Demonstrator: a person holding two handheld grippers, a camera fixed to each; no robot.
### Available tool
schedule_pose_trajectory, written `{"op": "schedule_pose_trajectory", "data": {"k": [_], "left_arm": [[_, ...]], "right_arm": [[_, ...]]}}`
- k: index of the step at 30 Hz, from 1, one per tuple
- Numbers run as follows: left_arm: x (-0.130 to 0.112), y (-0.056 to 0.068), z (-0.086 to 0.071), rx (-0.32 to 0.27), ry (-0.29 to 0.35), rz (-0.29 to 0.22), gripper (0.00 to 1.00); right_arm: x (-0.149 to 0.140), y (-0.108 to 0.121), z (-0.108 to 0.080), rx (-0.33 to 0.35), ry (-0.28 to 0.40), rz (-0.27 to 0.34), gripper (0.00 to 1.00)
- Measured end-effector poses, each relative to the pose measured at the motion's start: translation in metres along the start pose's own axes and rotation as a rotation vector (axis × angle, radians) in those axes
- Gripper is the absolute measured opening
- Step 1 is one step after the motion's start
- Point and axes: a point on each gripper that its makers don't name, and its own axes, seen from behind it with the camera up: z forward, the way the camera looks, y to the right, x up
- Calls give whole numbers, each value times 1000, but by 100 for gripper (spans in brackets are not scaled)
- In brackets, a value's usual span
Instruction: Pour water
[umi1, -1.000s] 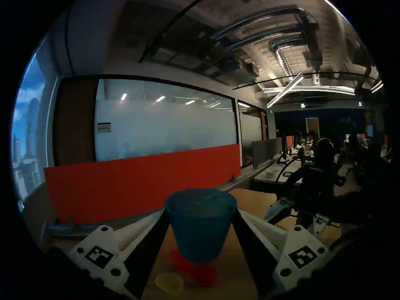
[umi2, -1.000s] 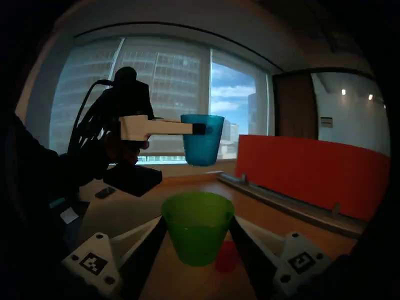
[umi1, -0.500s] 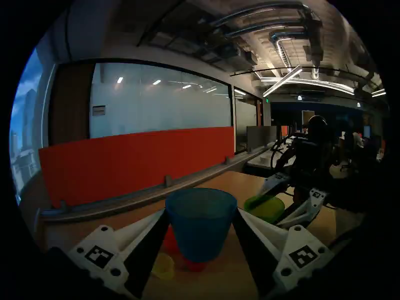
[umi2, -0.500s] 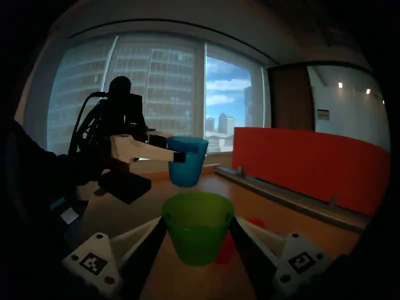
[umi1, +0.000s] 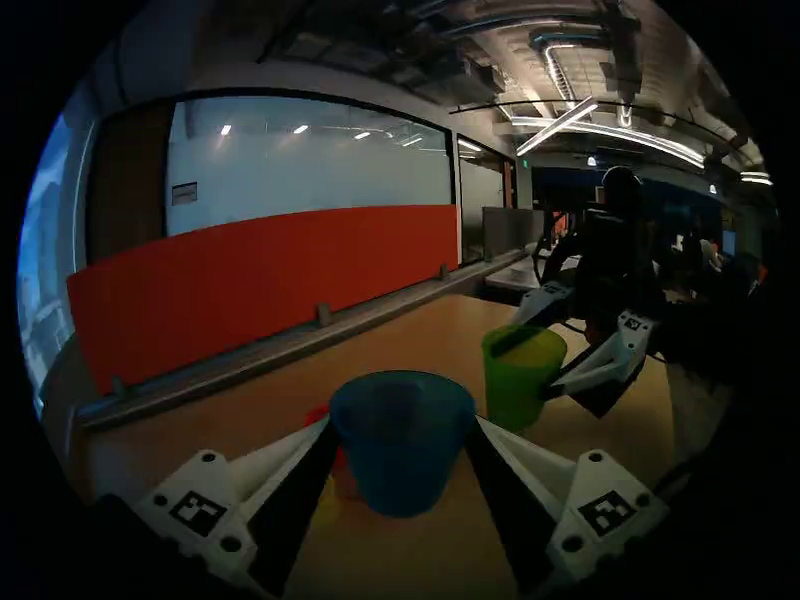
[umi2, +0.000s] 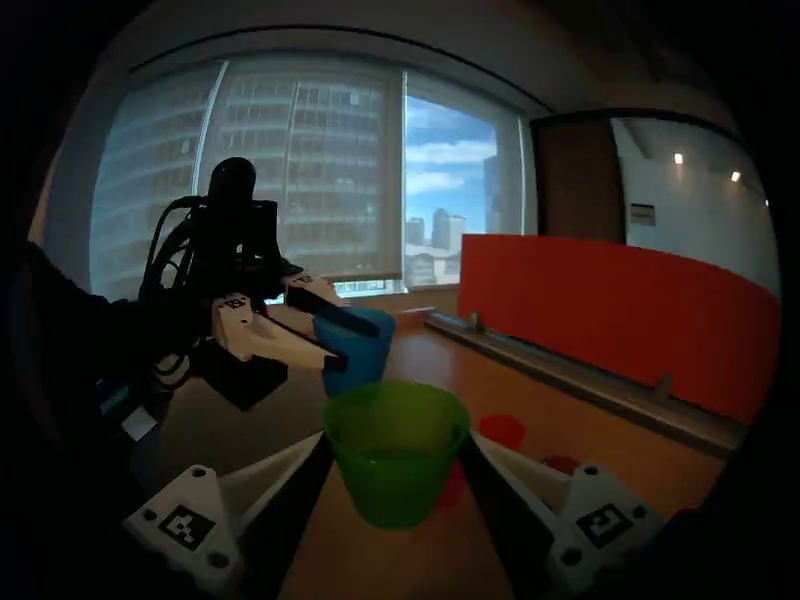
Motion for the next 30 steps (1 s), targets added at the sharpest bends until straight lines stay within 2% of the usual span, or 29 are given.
{"op": "schedule_pose_trajectory", "data": {"k": [11, 20, 30], "left_arm": [[-47, 7, 7, -21, -127, 45, 87], [-83, 10, 11, -42, -251, 105, 87], [-119, 13, 19, -79, -367, 105, 86]], "right_arm": [[-23, 3, -3, 2, -66, 10, 90], [-45, 9, -1, -7, -138, 11, 90], [-73, 9, 6, 28, -218, 30, 90]]}}
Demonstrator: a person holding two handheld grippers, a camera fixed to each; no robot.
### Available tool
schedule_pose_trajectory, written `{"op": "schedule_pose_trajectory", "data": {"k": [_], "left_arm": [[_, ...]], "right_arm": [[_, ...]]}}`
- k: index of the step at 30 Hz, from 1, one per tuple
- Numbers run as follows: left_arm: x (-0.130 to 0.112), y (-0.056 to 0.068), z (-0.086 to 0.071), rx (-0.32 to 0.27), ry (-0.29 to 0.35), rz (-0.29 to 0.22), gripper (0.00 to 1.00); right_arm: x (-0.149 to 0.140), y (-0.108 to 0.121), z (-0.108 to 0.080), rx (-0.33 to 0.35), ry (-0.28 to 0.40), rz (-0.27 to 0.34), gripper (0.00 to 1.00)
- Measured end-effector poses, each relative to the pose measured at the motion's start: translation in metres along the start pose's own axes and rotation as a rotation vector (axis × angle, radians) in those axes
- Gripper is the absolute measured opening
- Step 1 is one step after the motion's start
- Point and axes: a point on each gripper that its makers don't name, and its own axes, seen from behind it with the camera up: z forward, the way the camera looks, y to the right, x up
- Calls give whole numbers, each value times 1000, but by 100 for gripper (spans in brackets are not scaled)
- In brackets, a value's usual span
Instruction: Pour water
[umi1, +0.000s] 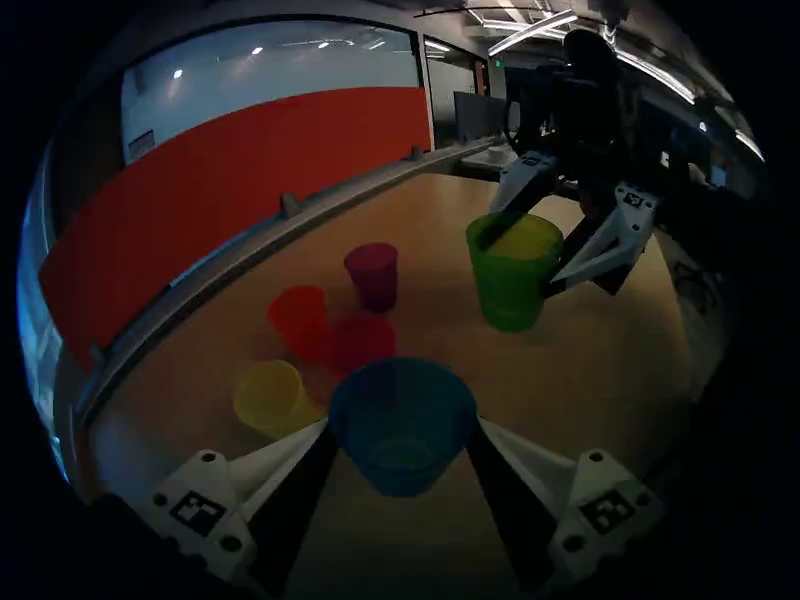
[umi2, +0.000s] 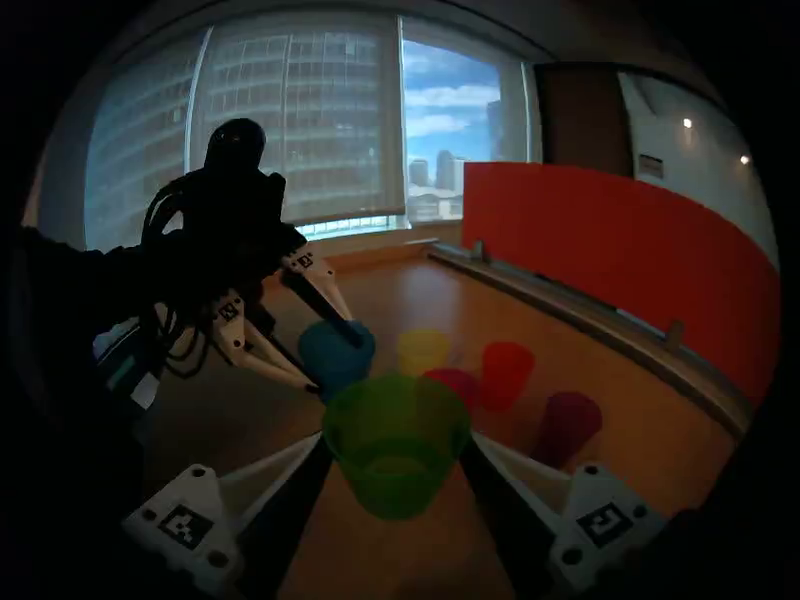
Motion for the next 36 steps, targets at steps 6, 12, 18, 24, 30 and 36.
{"op": "schedule_pose_trajectory", "data": {"k": [6, 12, 18, 24, 30, 36], "left_arm": [[-9, 0, 11, -21, -35, 5, 86], [-18, 0, 19, -42, -64, 8, 86], [-28, -1, 27, -50, -90, 6, 86], [-35, -4, 34, -55, -101, -3, 87], [-42, -4, 38, -64, -109, -13, 87], [-48, -2, 42, -75, -109, -25, 88]], "right_arm": [[-14, 5, 9, -2, -36, -11, 90], [-29, 7, 17, 5, -75, -8, 90], [-43, 12, 26, 3, -105, -3, 90], [-54, 15, 32, 4, -124, 6, 90], [-59, 18, 36, 2, -129, 7, 90], [-61, 19, 40, 3, -131, 12, 90]]}}
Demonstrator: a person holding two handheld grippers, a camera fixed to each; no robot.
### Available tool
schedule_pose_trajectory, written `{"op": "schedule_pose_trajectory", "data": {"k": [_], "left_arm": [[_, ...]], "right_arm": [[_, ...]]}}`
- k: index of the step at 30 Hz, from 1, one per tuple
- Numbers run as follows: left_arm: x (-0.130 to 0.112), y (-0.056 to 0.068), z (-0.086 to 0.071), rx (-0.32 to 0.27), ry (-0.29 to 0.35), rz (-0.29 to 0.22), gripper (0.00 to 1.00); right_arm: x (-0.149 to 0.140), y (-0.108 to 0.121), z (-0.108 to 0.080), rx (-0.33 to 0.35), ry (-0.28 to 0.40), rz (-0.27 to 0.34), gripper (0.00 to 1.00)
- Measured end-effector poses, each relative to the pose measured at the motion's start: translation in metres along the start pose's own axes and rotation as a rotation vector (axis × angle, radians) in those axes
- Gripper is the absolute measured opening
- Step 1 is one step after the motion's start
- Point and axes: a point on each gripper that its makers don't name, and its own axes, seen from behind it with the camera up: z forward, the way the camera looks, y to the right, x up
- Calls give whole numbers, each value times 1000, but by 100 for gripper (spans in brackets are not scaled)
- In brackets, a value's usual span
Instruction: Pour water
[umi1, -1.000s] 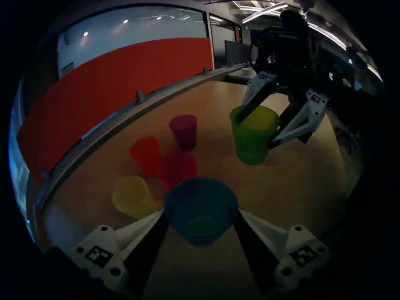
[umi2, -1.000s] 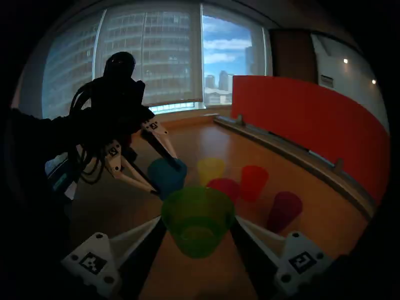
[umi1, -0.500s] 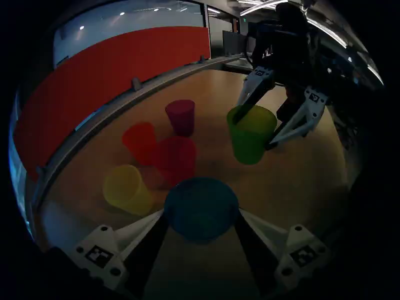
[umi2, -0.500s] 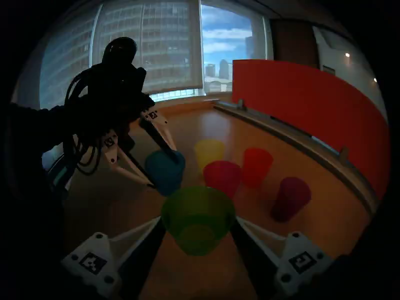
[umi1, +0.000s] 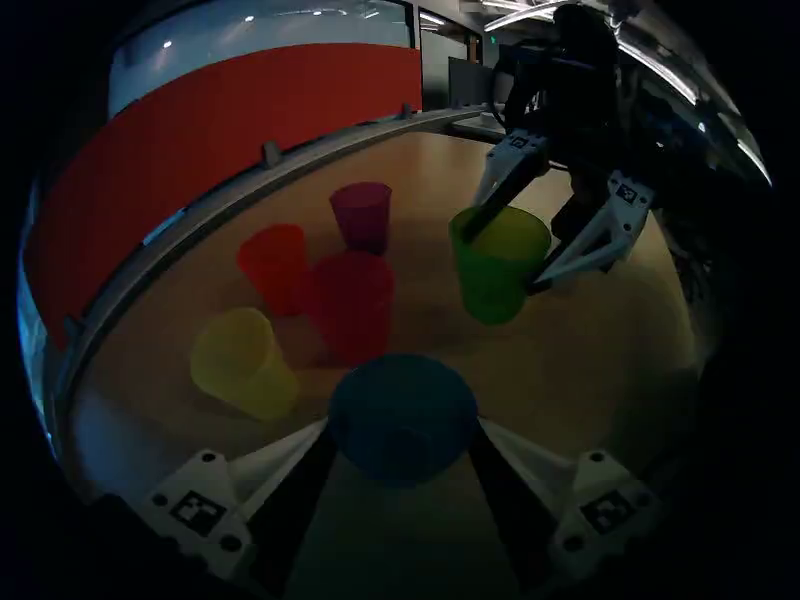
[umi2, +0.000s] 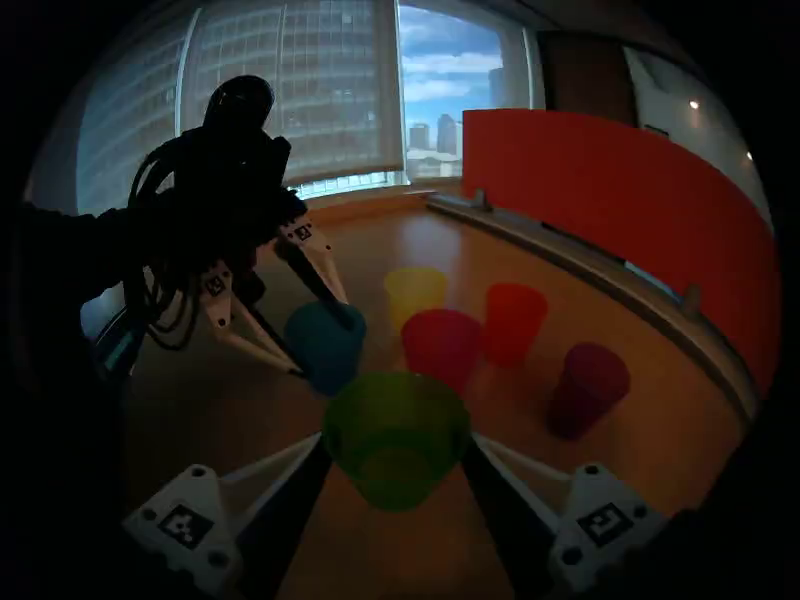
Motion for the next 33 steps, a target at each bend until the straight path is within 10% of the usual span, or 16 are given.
{"op": "schedule_pose_trajectory", "data": {"k": [33], "left_arm": [[-36, 2, -8, 18, -52, -35, 90]], "right_arm": [[-21, 4, 21, -4, -38, 14, 90]]}}
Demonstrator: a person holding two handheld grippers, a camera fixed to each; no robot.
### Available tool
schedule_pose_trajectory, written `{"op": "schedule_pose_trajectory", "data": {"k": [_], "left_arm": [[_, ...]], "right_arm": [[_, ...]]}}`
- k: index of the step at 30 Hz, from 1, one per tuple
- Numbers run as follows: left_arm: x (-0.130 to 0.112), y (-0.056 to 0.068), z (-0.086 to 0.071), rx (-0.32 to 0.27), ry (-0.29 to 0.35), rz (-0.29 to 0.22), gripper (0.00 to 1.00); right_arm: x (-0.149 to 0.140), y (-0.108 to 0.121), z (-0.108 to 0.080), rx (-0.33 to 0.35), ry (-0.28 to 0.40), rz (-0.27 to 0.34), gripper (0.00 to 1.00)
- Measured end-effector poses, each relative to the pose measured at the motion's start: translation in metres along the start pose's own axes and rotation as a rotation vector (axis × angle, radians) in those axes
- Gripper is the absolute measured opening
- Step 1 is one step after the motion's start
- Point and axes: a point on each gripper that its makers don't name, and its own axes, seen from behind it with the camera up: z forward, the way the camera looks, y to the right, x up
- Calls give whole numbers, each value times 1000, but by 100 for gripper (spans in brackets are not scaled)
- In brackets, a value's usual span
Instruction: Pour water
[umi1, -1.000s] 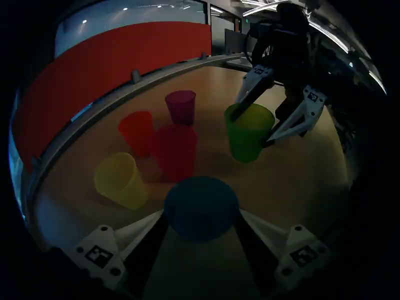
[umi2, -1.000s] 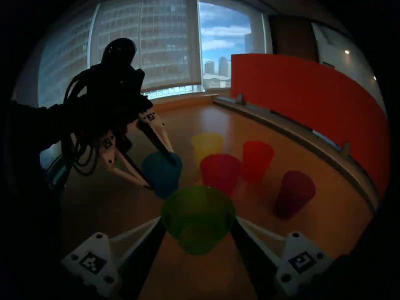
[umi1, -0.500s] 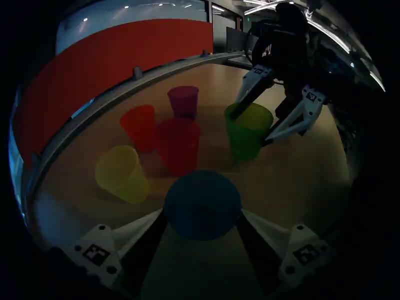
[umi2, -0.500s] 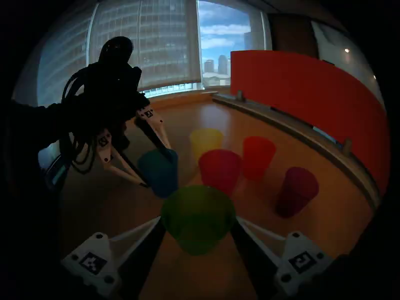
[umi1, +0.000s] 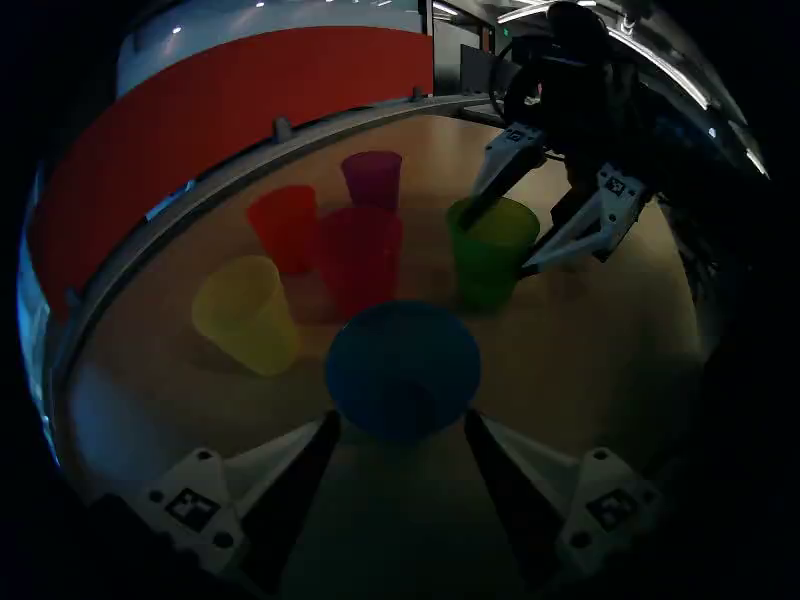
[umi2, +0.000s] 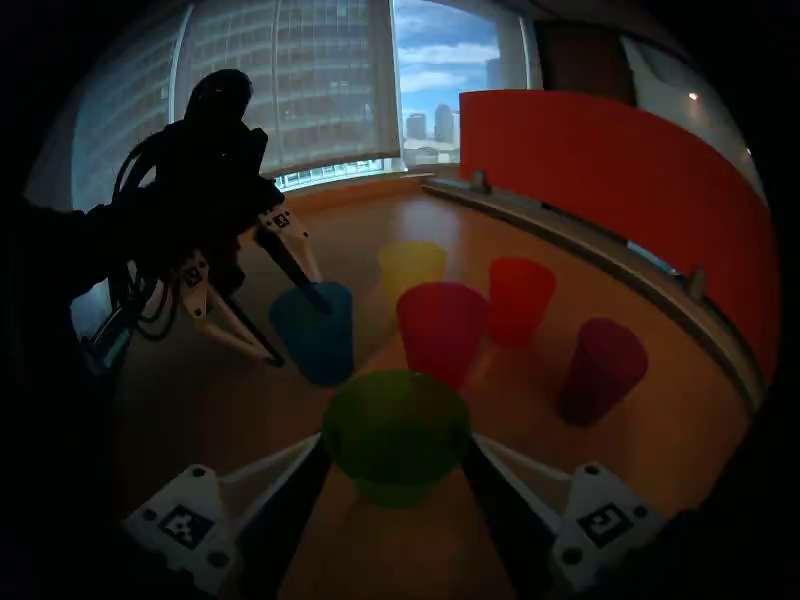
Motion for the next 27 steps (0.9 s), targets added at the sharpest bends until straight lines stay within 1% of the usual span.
{"op": "schedule_pose_trajectory", "data": {"k": [8, 16, 18, 22, 27], "left_arm": [[-5, 2, -8, -5, 9, -29, 91], [-8, 2, -13, -1, 12, -33, 92], [-8, 3, -14, -1, 14, -36, 92], [-9, 3, -16, 3, 16, -38, 92], [-12, 3, -20, 15, 14, -39, 93]], "right_arm": [[-3, 1, 2, -4, -2, -1, 90], [-5, -1, 0, -2, 3, 5, 91], [-4, -2, -1, -2, 7, 7, 95], [-2, 0, -4, -13, 13, 11, 100], [-5, 0, -8, -26, 10, 12, 100]]}}
